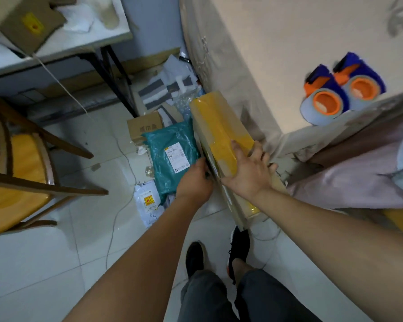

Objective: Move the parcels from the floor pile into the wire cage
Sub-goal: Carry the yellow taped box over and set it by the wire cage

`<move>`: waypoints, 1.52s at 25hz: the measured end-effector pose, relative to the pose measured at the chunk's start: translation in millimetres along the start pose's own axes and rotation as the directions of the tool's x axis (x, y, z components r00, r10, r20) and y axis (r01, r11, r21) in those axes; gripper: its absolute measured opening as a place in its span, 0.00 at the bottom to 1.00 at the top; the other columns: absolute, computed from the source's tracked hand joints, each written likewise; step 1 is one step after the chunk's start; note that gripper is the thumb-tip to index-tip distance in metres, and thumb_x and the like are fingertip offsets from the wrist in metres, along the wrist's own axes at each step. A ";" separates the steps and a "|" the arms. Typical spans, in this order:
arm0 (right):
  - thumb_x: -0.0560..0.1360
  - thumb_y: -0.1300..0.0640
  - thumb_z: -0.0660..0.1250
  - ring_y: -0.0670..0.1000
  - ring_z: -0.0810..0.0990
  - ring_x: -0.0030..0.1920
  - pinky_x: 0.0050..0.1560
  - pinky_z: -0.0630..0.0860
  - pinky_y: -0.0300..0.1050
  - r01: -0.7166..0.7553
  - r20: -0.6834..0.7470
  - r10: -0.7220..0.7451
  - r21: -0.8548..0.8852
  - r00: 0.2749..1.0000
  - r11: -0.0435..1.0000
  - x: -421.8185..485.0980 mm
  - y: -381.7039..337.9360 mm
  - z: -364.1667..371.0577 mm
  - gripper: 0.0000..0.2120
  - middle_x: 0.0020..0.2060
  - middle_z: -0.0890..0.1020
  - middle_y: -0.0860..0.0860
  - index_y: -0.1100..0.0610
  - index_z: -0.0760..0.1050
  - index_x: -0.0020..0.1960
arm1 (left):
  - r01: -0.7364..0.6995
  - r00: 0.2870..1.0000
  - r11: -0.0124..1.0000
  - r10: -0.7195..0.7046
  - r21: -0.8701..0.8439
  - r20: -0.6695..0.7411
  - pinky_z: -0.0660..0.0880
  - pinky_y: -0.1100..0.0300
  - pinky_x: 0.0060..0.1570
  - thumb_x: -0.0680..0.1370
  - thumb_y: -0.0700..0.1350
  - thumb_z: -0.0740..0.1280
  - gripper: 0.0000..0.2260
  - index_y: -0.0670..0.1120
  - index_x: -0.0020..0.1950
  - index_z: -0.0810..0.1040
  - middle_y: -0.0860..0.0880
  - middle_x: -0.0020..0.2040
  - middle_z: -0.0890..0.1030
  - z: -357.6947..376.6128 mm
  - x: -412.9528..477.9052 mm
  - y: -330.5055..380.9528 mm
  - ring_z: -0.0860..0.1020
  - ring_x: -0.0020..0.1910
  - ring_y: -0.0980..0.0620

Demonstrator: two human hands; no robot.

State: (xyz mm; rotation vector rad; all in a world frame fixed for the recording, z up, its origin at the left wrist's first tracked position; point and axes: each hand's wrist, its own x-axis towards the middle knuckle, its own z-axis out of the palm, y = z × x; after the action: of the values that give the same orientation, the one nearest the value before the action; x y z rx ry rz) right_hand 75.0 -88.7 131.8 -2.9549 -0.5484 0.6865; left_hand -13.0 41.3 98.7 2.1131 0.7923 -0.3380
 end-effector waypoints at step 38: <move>0.63 0.31 0.73 0.58 0.62 0.73 0.70 0.63 0.64 -0.253 -0.088 0.352 0.539 0.932 0.803 -380.8 209.5 13.1 0.46 0.76 0.56 0.42 0.28 0.55 0.76 | -0.789 0.528 0.614 0.661 0.020 0.533 0.79 0.46 0.45 0.83 0.55 0.62 0.28 0.69 0.79 0.53 0.56 0.57 0.70 103.7 -249.9 98.7 0.79 0.43 0.57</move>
State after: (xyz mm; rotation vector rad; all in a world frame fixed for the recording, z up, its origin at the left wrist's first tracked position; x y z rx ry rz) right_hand -181.0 -419.7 250.1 -2.5547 0.1298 0.4710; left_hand -136.8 -189.8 218.0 2.2457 -0.5098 -0.4819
